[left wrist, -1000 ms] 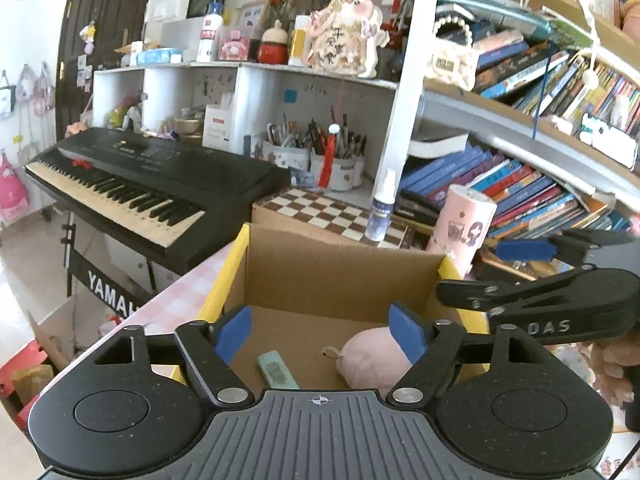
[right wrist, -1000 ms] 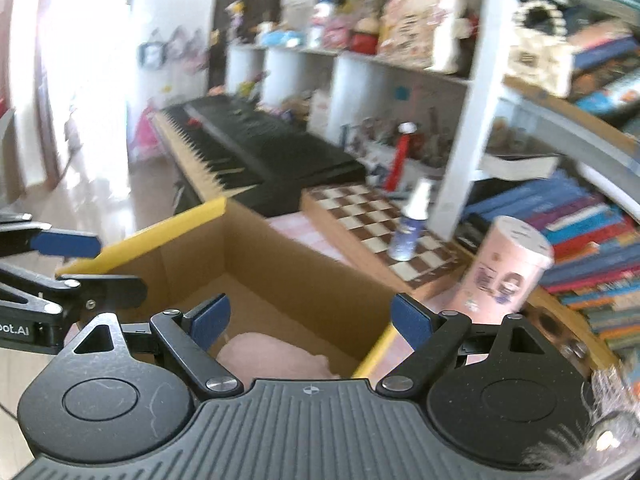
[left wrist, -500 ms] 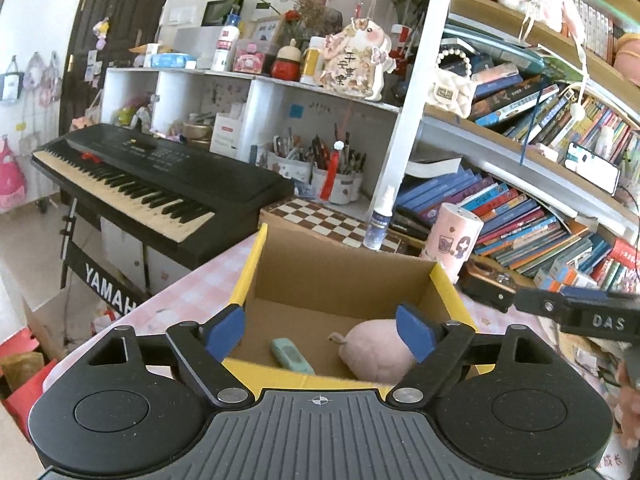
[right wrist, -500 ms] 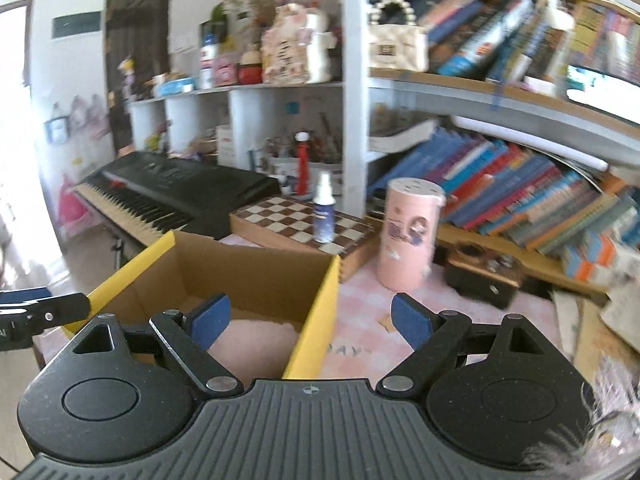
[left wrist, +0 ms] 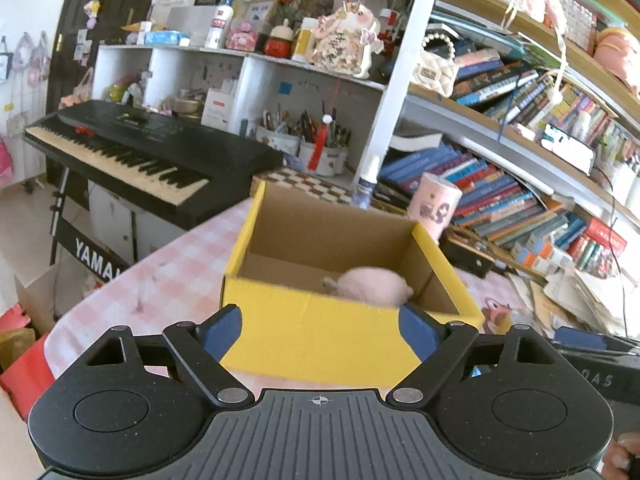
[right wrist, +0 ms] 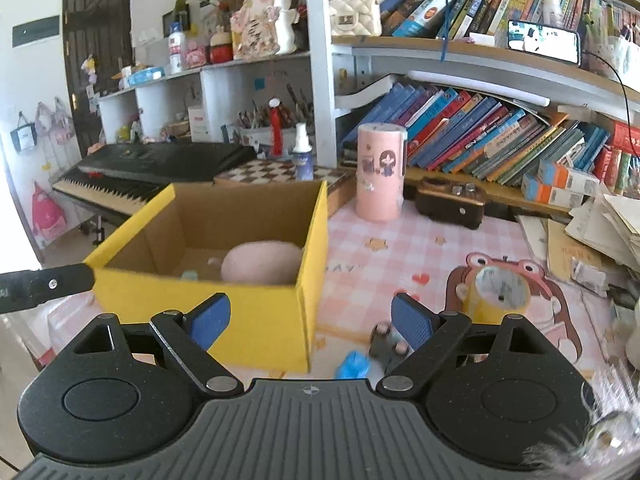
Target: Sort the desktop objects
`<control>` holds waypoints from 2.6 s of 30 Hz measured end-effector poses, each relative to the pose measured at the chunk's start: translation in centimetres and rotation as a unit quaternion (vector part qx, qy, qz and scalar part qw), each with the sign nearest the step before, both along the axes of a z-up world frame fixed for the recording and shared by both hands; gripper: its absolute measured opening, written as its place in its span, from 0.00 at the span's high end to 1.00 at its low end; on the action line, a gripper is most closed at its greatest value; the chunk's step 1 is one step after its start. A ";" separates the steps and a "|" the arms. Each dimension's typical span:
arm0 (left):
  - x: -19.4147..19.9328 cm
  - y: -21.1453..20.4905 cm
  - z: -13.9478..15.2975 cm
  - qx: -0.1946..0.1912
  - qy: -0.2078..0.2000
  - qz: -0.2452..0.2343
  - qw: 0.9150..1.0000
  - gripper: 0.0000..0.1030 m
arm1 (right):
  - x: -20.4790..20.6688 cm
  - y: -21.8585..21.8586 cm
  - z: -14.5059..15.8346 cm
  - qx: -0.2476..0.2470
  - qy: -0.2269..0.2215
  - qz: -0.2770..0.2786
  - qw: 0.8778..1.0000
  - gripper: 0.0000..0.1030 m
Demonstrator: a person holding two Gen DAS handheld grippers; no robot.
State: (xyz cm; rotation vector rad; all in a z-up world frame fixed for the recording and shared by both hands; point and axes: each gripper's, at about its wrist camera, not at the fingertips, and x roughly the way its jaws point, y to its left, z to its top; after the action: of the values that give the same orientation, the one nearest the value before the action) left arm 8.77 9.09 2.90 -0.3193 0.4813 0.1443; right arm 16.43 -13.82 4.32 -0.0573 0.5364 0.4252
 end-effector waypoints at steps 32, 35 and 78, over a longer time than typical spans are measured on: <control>-8.1 -4.7 -3.5 0.021 0.083 -0.124 0.989 0.09 | -12.5 -1.6 -4.2 -0.017 0.077 -0.054 0.995 0.15; -8.4 -5.0 -3.6 0.026 0.085 -0.134 0.987 0.09 | -13.1 -1.9 -4.4 -0.019 0.081 -0.066 0.994 0.15; -4.5 -11.6 -4.5 0.020 0.092 -0.228 0.969 0.07 | -14.0 -8.8 -4.8 -0.045 0.098 -0.182 0.977 0.13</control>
State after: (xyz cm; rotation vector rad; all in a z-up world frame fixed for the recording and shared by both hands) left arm 4.24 -2.53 -1.63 -0.1484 0.7238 -0.2669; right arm 2.46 -22.63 -0.46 -0.0043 0.7445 0.0477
